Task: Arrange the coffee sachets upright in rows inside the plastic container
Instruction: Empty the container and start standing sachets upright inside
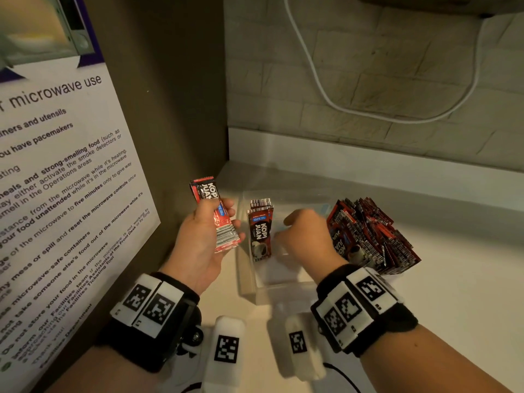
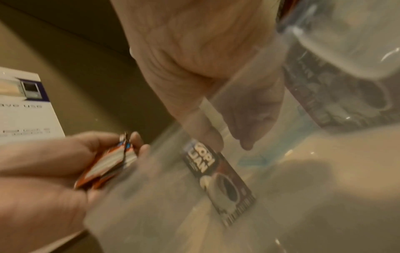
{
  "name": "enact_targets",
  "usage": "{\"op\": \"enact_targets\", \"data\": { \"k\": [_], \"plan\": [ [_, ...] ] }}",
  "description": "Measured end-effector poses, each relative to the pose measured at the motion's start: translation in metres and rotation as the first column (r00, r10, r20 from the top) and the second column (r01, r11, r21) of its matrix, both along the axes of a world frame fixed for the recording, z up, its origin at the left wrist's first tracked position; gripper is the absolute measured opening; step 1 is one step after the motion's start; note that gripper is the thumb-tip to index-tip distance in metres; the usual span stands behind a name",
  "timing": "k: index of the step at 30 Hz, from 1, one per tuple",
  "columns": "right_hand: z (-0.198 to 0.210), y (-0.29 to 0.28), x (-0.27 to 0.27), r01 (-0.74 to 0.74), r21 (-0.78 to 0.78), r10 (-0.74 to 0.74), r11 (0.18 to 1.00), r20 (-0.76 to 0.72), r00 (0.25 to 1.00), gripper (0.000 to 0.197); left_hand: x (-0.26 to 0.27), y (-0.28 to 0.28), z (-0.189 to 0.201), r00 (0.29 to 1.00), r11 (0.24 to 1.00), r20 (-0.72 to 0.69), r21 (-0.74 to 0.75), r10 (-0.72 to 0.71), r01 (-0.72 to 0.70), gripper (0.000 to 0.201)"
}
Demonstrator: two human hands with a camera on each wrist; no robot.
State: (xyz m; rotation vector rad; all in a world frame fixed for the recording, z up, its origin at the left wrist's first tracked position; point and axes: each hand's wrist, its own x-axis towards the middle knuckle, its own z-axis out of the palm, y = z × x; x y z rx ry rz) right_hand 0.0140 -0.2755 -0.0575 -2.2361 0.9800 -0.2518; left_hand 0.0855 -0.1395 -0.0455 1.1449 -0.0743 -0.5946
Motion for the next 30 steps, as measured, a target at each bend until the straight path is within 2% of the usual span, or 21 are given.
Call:
{"op": "enact_targets", "data": {
  "k": [3,6,9,13,16,20,22,24,26,30],
  "plan": [
    [0.01,-0.003,-0.002,0.006,0.11,-0.034,0.994,0.257,0.966,0.023,-0.003,0.003,0.001,0.996,0.998,0.075,0.002,-0.057,0.058,0.014],
    [0.025,0.008,-0.005,-0.111,0.278,-0.03,0.954,0.459,0.888,0.006,-0.009,0.001,0.0,0.98,0.996,0.18,0.025,-0.09,0.087,0.014],
    [0.036,0.022,-0.008,-0.211,0.321,-0.004,0.923,0.556,0.831,0.02,-0.013,-0.004,-0.003,0.959,0.998,0.28,0.057,-0.047,0.032,0.016],
    [0.033,0.033,-0.007,-0.192,0.294,-0.024,0.936,0.598,0.801,0.031,-0.018,-0.011,-0.004,0.915,0.994,0.403,0.096,0.007,-0.05,0.02],
    [0.029,0.037,-0.006,-0.177,0.256,-0.006,0.95,0.584,0.812,0.026,-0.02,-0.013,-0.003,0.892,0.99,0.451,0.103,0.043,-0.1,0.034],
    [0.028,0.038,-0.006,-0.212,0.274,0.022,0.938,0.564,0.825,0.011,-0.02,-0.014,-0.001,0.872,0.985,0.488,0.163,-0.031,-0.056,0.038],
    [0.029,0.036,-0.007,-0.225,0.308,0.011,0.924,0.568,0.823,0.005,-0.02,-0.011,0.0,0.874,0.988,0.478,0.154,-0.088,0.015,0.034],
    [0.028,0.03,-0.008,-0.221,0.333,-0.005,0.917,0.563,0.826,0.021,-0.017,-0.007,0.002,0.887,0.992,0.452,0.114,-0.093,0.046,0.029],
    [0.031,0.024,-0.012,-0.257,0.368,0.002,0.894,0.57,0.821,0.024,-0.012,-0.003,0.005,0.907,0.997,0.417,0.076,-0.057,0.028,0.021],
    [0.034,0.024,-0.017,-0.376,0.396,0.111,0.838,0.551,0.827,0.012,-0.007,-0.002,0.014,0.934,0.998,0.352,0.021,-0.068,0.065,0.016]
  ]
}}
